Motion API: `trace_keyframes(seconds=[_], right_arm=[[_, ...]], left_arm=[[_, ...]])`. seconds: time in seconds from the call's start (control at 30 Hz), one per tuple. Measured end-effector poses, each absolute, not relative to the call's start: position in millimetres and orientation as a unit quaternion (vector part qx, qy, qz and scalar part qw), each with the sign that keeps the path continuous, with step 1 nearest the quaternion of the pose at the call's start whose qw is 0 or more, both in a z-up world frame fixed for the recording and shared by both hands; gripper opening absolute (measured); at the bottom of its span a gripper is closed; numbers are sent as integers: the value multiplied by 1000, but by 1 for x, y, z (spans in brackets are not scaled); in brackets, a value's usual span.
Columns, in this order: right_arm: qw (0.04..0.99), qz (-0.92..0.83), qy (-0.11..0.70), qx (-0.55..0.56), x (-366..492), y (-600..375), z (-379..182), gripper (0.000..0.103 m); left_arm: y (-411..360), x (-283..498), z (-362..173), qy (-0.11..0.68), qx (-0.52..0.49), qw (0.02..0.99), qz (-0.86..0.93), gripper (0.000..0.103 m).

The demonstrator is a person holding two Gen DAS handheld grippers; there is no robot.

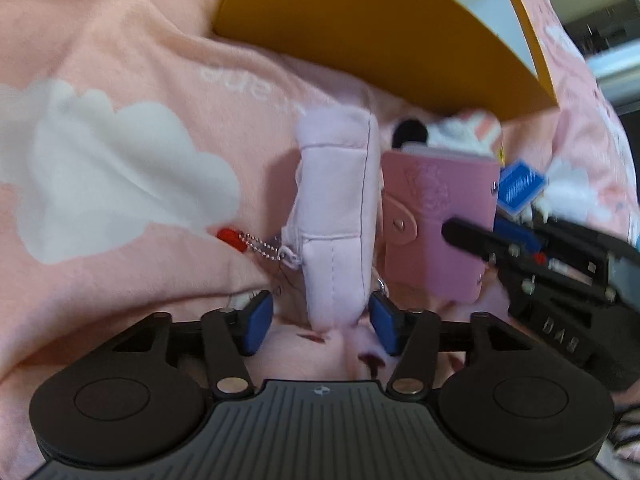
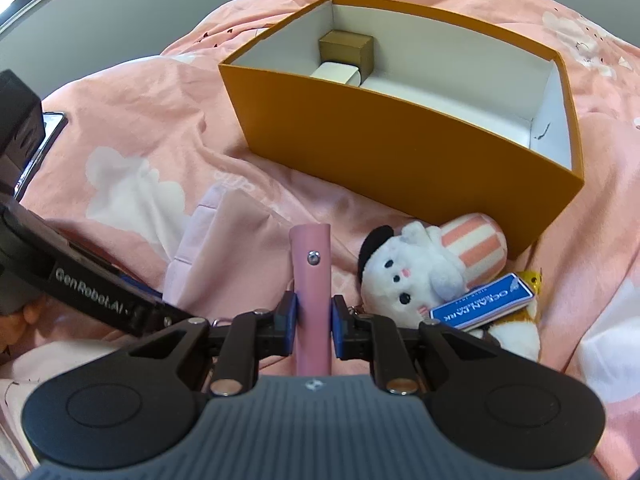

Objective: Organize objects
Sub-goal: 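Lift the pink pouch with the left tool while the right tool lifts the pink wallet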

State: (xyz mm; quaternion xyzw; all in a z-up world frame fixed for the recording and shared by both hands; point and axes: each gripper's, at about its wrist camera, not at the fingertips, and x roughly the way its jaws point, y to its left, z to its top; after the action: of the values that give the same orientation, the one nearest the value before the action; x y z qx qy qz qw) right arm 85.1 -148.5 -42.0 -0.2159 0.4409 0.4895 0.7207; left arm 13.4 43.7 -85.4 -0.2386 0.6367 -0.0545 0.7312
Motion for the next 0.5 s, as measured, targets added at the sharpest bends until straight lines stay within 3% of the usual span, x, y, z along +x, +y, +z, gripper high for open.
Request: trace_keyframes(seconds=[0.2,0.37,0.5], right_arm=[[716,482,456,-216,86,-154,-48,19],[718,479,460,-208,87,-158,-48,19],[728,476,452,-197,89,-163,-40,19]], left_arm=[[35,12,-94,651,-209,727,-68,71],[33,10,-84,635,-213,739,-73,33],[43,14,-69,609,-251,749,-80,26]])
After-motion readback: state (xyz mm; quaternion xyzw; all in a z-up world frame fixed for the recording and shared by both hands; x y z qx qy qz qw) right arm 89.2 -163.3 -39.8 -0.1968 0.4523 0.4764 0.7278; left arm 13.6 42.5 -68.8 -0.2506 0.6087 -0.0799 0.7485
